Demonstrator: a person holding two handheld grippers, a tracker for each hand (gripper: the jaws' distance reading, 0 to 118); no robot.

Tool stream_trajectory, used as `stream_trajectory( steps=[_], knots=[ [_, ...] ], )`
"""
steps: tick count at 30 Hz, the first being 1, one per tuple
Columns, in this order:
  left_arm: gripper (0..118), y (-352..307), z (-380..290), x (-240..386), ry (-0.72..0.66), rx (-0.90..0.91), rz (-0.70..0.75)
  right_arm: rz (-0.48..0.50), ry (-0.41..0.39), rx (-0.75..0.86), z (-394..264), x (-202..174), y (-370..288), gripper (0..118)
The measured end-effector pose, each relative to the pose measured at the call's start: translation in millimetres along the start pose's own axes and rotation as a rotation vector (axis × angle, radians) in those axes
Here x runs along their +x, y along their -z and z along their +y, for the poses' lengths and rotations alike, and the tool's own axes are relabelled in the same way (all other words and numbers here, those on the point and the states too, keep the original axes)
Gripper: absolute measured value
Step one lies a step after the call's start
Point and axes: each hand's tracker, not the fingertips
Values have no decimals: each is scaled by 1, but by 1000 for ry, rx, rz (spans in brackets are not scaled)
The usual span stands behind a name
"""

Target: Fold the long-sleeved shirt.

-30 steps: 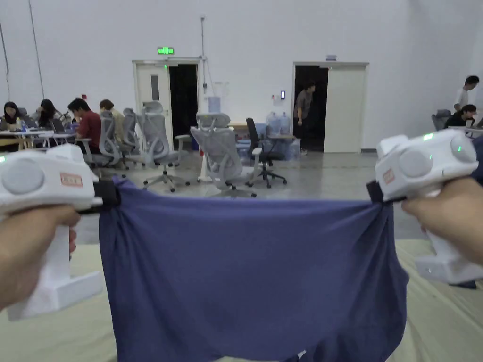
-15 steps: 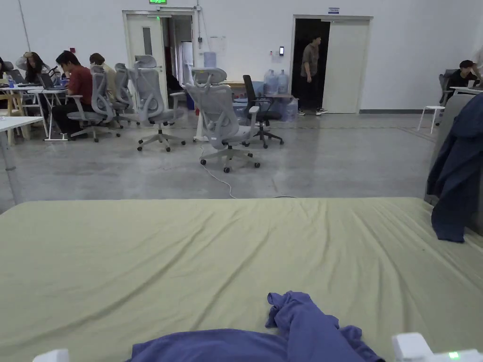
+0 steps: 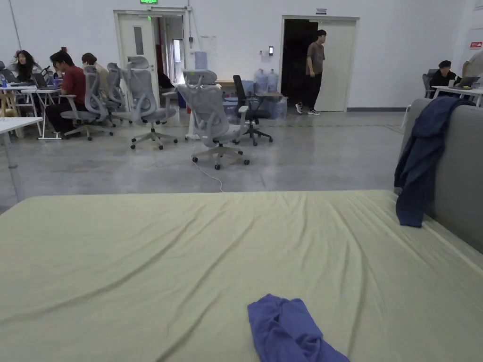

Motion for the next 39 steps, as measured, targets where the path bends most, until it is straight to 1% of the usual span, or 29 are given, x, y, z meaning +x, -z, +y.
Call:
stream_trajectory(
  steps=[1, 5, 9, 10, 11, 12, 13, 14, 15, 16, 17, 19, 21, 23, 24, 25, 26, 27, 28, 29, 30, 31, 32, 33, 34, 35, 37, 38, 39],
  knots=[
    [1, -4, -9, -1, -2, -6, 1, -12, -18, -10, -10, -3, -6, 11],
    [1, -14, -41, -5, -32, -35, -4, -5, -25, -46, -46, -11, -11, 11],
    [1, -2, -58, -17, -96, -84, 27, -2, -9, -98, -58, -14, 7, 12],
    [3, 6, -59, -19, -117, -89, 36, 0, 1, -105, -59, -14, 13, 17],
    [10, 13, -62, -22, -146, -93, 43, 7, 27, -124, -59, -11, 25, 32],
    [29, 22, -64, -26, -196, -96, 59, 3, 56, -167, -60, -10, 33, 58],
    [59, 30, -65, -29, -222, -120, 82, -57, 75, -187, -58, -9, 37, 96],
    [72, 33, -65, -31, -228, -118, 71, -128, 116, -202, -54, -5, 36, 117],
    [84, 24, -64, -28, -250, -48, -24, -133, 155, -220, -48, 2, 30, 118],
    [102, 17, -62, -23, -254, -2, -16, -117, 188, -177, -44, 6, 20, 118],
    [111, 9, -62, -17, -234, 60, 1, -97, 237, -93, -36, 9, 6, 118],
    [115, -9, -58, -6, -165, 145, 39, -88, 268, -20, -15, 12, -11, 118],
    [115, -21, -58, 4, -114, 185, 24, -64, 235, 14, 19, 4, -8, 118],
    [114, -27, -55, 14, -131, 171, 8, 5, 182, 51, 56, -9, 9, 118],
    [110, -27, -54, 17, -143, 163, 5, 48, 158, 64, 77, -17, 23, 118],
    [95, -27, -52, 20, -160, 150, -1, 73, 148, 66, 97, -25, 38, 118],
    [86, -24, -51, 22, -176, 148, -5, 82, 137, 62, 121, -36, 57, 118],
    [86, -26, -51, 26, -191, 157, -12, 97, 112, 65, 143, -45, 78, 118],
    [40, -25, -49, 31, -193, 169, -13, 112, 91, 79, 164, -55, 96, 118],
    [2, -22, -46, 38, -190, 181, 28, 129, 85, 74, 185, -65, 116, 118],
    [2, -23, -46, 41, -142, 203, 88, 168, 75, 52, 206, -74, 135, 116],
    [1, -23, -42, 46, -123, 200, 71, 179, 74, 30, 222, -80, 152, 94],
    [1, -22, -38, 48, -112, 198, 62, 185, 75, 20, 239, -88, 170, 62],
    [1, -22, -34, 49, -120, 201, 55, 169, 74, 19, 254, -96, 188, 20],
    [1, -22, -31, 51, -122, 204, 56, 153, 66, 16, 266, -103, 200, 4],
    [1, -22, -27, 51, -126, 202, 51, 123, 37, 5, 279, -107, 213, 3],
    [1, -20, -23, 48, -126, 202, 41, 113, 2, 3, 303, -114, 240, 3],
    [1, -20, -21, 47, -127, 203, 43, 69, -13, -11, 314, -118, 252, 5],
    [1, -19, -18, 45, -128, 202, 47, 39, -21, -36, 322, -118, 268, 14]
  ],
)
